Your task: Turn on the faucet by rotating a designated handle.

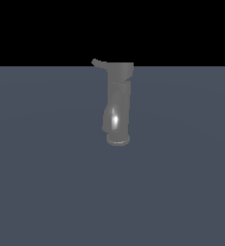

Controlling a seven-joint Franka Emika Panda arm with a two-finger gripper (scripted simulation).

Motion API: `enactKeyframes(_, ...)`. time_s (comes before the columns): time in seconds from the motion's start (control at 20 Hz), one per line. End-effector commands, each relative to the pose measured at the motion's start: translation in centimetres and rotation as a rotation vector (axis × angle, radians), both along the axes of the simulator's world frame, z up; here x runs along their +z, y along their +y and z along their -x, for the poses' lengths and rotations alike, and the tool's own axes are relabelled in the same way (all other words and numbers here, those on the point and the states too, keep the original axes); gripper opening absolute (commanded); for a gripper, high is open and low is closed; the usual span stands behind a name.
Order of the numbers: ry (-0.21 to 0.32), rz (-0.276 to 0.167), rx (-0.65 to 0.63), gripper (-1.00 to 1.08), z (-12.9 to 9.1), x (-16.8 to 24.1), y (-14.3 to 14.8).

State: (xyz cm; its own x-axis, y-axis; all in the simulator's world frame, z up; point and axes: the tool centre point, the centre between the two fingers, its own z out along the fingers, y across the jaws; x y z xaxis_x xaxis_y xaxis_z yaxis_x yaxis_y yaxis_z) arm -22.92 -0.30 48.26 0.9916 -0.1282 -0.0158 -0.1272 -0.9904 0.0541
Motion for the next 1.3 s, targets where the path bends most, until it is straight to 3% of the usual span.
enactKeyframes(0.0,-0.002,0.008,-0.046,-1.0,-1.0,-0.1,0.1)
enactKeyframes(1.25,-0.052,0.065,-0.625,-1.0,-13.6,-3.8,1.3)
